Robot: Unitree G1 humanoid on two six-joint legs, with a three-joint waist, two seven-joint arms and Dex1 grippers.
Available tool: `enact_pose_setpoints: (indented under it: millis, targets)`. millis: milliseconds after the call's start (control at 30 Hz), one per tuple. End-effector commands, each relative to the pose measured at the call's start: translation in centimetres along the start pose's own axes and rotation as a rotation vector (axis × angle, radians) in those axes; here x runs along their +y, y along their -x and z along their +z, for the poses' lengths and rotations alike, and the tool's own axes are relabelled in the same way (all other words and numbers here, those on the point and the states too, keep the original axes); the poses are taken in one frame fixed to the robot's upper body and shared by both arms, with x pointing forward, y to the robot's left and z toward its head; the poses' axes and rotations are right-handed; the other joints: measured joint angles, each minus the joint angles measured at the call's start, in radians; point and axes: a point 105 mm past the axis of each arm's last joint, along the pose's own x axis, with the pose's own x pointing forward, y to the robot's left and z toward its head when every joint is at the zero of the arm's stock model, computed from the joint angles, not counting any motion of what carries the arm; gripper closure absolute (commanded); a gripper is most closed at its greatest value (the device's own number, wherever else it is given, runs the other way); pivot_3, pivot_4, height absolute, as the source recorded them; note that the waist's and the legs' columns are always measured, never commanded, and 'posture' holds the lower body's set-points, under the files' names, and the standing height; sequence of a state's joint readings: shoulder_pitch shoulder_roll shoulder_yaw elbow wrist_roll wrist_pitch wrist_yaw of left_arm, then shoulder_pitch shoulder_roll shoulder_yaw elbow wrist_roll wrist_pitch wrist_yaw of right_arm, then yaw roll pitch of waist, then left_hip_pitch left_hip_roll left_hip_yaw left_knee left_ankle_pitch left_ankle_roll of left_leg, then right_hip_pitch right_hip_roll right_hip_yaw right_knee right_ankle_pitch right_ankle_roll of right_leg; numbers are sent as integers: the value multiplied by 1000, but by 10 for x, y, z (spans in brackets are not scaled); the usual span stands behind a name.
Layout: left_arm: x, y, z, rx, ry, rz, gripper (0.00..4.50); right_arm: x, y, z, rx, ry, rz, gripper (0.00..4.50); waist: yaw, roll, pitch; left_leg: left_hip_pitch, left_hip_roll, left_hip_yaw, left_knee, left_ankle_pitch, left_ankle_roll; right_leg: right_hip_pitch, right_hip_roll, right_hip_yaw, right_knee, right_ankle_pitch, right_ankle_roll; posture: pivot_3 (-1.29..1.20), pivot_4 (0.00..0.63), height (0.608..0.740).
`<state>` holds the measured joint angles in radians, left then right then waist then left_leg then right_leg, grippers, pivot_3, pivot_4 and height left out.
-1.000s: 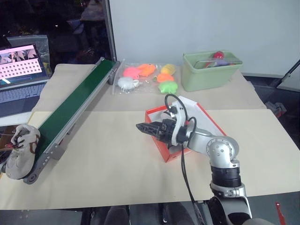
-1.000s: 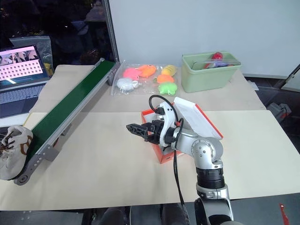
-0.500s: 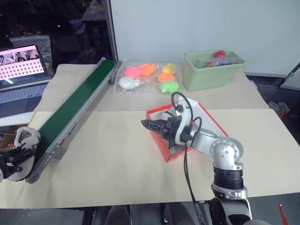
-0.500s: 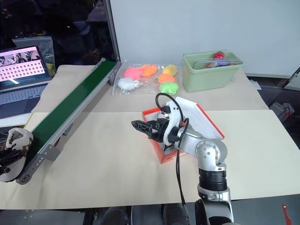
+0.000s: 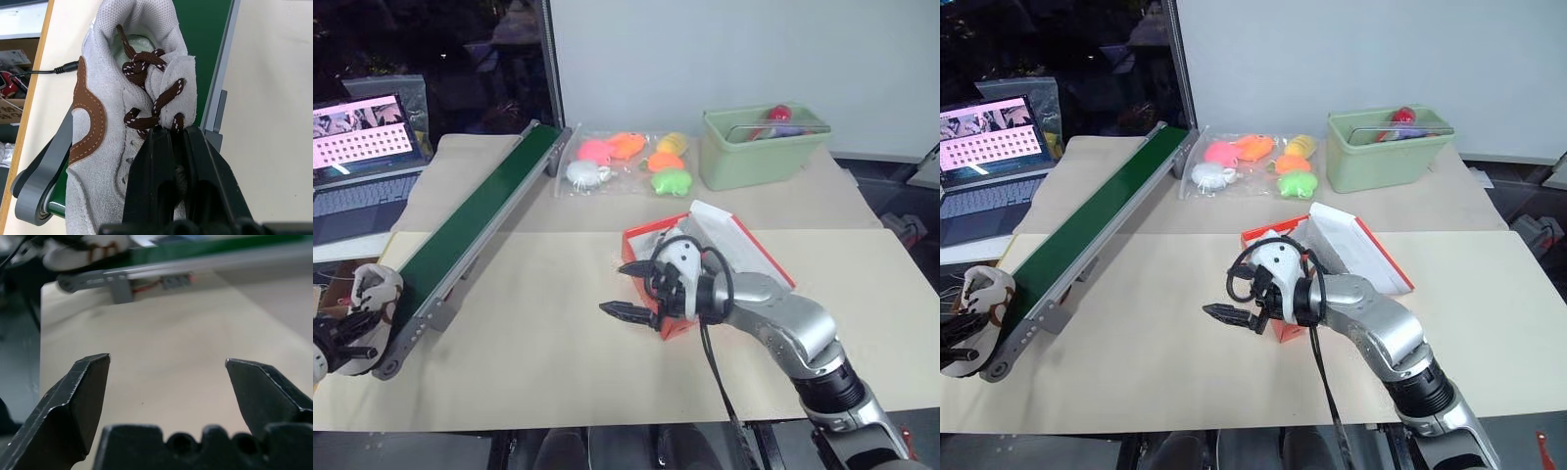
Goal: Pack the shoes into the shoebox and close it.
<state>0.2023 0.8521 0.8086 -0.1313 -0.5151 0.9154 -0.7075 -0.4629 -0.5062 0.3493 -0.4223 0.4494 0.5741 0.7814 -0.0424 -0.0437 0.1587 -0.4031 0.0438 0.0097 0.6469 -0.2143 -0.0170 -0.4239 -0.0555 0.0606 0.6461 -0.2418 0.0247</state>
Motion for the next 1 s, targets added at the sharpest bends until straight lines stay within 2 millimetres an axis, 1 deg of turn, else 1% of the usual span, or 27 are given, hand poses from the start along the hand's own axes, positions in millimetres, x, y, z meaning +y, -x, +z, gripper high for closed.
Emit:
enact_pose_setpoints:
  millis: [33, 200, 467, 600, 833, 967, 1000]
  targets:
    - [-1, -3, -9, 30, 18, -8, 4474, 11, 0, 6, -39, 172, 92, 0, 0, 0, 0, 0, 0, 0, 0, 0, 0, 0, 0, 0, 0, 0, 0, 0, 150, 729]
    - [2, -4, -7, 23, 18, 3, 4474, 16, -2, -6, -18, 234, 153, 0, 0, 0, 0, 3, 0, 0, 0, 0, 0, 2, 0, 0, 0, 0, 0, 0, 150, 729]
    - [3, -6, -12, 26, 30, 9, 4474, 15, -6, -9, -17, 250, 152, 0, 2, 0, 0, 3, 0, 0, 0, 0, 0, 2, 0, 0, 1, 0, -1, 0, 150, 729]
    - [3, -10, -15, 46, 25, -2, 4474, 14, -7, -9, -17, 239, 138, 0, 5, 0, 0, 4, 0, 0, 0, 0, 0, 2, 0, 0, 1, 0, -1, 0, 150, 729]
    - [9, -16, -21, 89, -3, 18, 4474, 10, -6, -9, -18, 193, 97, 0, 11, 7, -4, 5, 0, 0, 0, 0, 0, 3, 0, 0, 2, -1, -2, 0, 150, 729]
    - [14, -19, -22, 83, -46, 66, 4474, 8, -6, -10, -12, 173, 86, 0, 15, 9, -5, 6, 0, 0, 0, 0, 0, 3, 0, 0, 2, -1, -3, 0, 150, 729]
    - [17, -19, -18, 67, -64, 88, 4474, 8, -6, -10, -11, 169, 83, 0, 17, 9, -5, 6, 0, 0, 0, 0, 0, 3, 0, 0, 2, -1, -3, 0, 150, 729]
